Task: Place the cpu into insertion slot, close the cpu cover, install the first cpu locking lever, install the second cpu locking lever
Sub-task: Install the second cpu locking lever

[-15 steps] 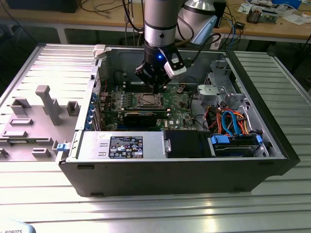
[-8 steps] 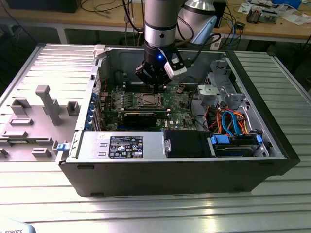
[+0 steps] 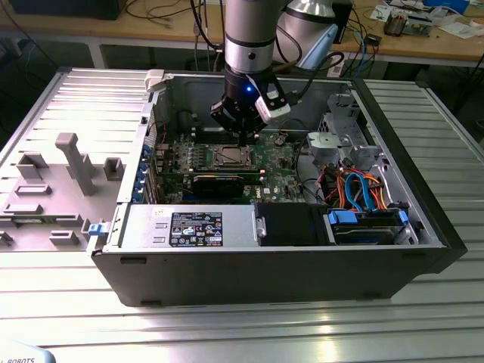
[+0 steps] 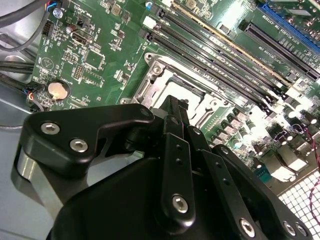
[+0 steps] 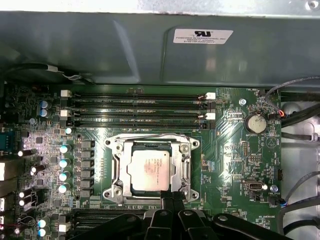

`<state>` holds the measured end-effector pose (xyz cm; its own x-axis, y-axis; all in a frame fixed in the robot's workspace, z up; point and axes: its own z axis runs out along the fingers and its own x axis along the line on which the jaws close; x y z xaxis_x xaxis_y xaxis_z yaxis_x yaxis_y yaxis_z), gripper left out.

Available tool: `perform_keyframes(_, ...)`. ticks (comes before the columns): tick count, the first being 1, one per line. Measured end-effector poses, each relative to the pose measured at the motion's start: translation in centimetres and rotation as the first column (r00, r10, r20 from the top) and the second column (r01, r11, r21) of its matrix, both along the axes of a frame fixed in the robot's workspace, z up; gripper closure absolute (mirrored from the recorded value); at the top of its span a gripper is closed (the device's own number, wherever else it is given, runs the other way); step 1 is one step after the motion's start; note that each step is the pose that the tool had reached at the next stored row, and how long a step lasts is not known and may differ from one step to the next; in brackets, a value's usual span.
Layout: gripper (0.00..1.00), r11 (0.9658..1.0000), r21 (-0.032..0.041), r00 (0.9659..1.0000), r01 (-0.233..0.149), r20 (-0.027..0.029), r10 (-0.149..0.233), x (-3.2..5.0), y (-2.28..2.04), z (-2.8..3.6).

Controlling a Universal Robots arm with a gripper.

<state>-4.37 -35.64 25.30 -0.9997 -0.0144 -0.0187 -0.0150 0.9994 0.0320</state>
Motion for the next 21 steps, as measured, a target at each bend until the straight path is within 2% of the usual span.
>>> perform_keyframes(1,0.89,1.0,0.0012,1.0,0.0,0.0,0.0,0.0,-0.04,-0.01)
perform_keyframes(4,0.89,0.9999,0.0129,1.0,0.0,0.0,0.0,0.0,-0.26,-0.01)
perform_keyframes(5,0.89,0.9999,0.0157,1.0,0.0,0.0,0.0,0.0,-0.45,-0.01)
perform_keyframes(12,0.89,0.9999,0.0167,1.0,0.0,0.0,0.0,0.0,-1.47,-0.01)
perform_keyframes(14,0.89,0.9999,0.017,1.0,0.0,0.0001,0.0,-0.01,-1.94,-0.01)
perform_keyframes(19,0.89,0.9998,0.0196,1.0,0.0,0.0001,0.0,-0.08,-2.3,-0.02)
perform_keyframes(21,0.89,0.9998,0.0219,1.0,0.0,-0.0003,0.0,-0.37,-2.4,-0.06)
